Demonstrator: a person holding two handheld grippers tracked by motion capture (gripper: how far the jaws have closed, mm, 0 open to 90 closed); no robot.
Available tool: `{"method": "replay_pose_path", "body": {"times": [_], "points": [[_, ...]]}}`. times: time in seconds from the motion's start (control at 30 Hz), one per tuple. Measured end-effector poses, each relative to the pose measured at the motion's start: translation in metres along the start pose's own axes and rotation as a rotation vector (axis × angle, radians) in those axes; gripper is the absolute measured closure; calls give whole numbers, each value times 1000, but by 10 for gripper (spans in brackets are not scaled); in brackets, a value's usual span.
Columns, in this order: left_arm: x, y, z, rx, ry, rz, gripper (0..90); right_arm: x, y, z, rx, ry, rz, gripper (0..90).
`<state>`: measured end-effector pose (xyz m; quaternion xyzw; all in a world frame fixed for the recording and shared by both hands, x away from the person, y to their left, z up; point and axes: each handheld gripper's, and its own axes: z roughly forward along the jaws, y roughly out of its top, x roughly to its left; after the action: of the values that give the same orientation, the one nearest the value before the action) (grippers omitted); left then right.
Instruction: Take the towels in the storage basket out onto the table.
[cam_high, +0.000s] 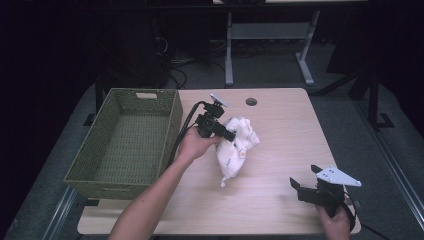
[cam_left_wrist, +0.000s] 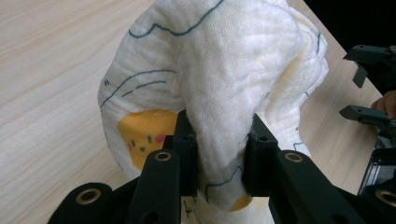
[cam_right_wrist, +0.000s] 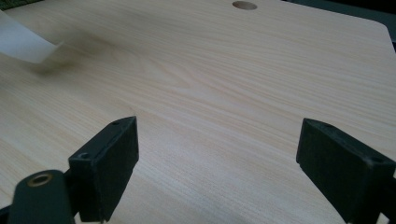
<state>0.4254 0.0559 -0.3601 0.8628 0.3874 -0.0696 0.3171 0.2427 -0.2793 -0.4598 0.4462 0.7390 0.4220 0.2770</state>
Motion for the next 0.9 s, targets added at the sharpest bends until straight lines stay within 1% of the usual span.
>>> {"method": "replay_pose_path", "body": {"times": [0.07,0.1,0.23,0.27,0.3,0.37,0.43,0.5,0.53,0.6,0.63,0.7,0.8,0.83,0.9], "points": [[0,0,7,7,7,-3,706,0,0,0,1,3,6,126],[1,0,11,29,10,11,706,1,0,0,2,3,7,126],[2,-1,26,45,12,-3,705,1,0,0,5,5,4,125],[1,-1,29,46,16,-1,704,1,0,0,6,6,4,126],[0,-2,33,43,20,-9,702,1,0,0,6,8,3,125],[-2,-3,41,45,34,-2,699,1,0,0,6,9,1,126],[-5,-4,47,59,51,11,697,1,0,0,6,9,-2,126],[-6,-5,53,72,57,15,698,1,0,0,8,8,0,126],[-6,-5,56,73,62,9,698,1,0,0,9,7,0,126],[-3,-6,60,75,58,2,696,2,0,0,10,7,7,126],[-2,-7,62,71,52,-8,694,2,0,0,10,8,4,126],[-1,-8,65,65,63,-17,689,3,0,1,8,11,0,126],[0,-9,68,61,83,-20,673,3,0,1,12,11,0,126],[0,-9,69,58,89,-29,674,3,0,1,12,10,-2,126],[1,-9,71,66,90,-28,684,2,0,1,12,10,-1,126]]}}
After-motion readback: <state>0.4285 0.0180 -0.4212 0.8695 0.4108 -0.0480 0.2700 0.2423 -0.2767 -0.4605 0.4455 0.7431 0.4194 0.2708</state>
